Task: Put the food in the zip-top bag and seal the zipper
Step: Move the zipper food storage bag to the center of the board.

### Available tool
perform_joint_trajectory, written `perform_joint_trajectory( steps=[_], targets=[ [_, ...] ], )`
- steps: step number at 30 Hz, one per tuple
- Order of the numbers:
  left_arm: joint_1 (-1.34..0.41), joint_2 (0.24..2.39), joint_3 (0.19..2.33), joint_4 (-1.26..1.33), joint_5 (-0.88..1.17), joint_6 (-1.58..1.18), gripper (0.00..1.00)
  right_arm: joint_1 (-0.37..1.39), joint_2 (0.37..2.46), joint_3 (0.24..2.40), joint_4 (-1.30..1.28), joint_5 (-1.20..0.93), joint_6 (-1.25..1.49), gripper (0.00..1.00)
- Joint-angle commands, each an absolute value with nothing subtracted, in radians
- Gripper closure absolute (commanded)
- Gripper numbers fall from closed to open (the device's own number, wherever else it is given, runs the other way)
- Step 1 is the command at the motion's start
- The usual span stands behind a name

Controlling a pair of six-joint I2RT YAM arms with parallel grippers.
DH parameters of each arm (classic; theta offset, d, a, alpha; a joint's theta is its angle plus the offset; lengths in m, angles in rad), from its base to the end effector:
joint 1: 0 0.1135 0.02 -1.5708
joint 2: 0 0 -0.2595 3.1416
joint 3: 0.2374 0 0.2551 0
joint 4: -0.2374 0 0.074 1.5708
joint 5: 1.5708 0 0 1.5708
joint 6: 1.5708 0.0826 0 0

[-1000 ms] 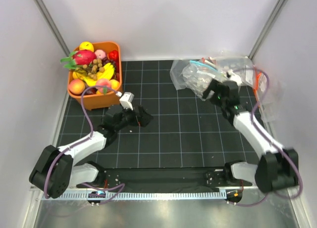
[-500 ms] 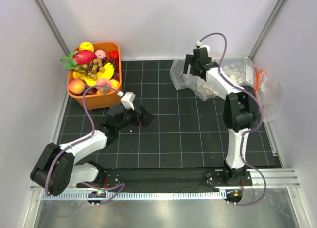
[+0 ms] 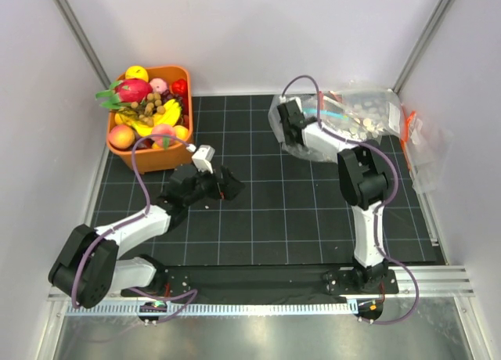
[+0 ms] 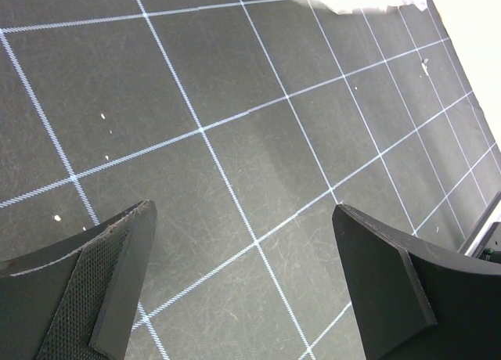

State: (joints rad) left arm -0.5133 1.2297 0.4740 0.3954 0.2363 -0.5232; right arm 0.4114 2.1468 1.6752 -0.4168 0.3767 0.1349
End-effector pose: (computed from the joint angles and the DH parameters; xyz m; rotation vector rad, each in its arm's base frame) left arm 0.2511 -0.1638 0.1773 0.1564 2.0265 -0.9032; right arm 0.4746 0.1739 0.1549 -0.1685 2.3811 -0.2090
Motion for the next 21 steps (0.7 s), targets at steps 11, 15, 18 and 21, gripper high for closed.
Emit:
perform_joint_trajectory(
  steps=[11, 15, 18, 21],
  targets=[
    [-0.520, 1.244, 0.522, 0.414, 0.236, -0.532, 0.01, 0.748, 1.538, 0.937, -0.207, 0.345, 0.106, 0.57],
    [-0.522, 1.258, 0.528, 0.413, 0.242, -0.537, 0.01, 0.749, 1.413, 0.850, -0.241, 0.373, 0.207, 0.31],
    [-0.528, 1.279, 0.540, 0.410, 0.249, -0.540, 0.01, 0.747, 1.373, 0.828, -0.310, 0.477, 0.291, 0.24],
    [-0.535, 1.322, 0.564, 0.402, 0.267, -0.540, 0.01, 0.727, 1.358, 0.824, -0.389, 0.569, 0.400, 0.22]
  ],
)
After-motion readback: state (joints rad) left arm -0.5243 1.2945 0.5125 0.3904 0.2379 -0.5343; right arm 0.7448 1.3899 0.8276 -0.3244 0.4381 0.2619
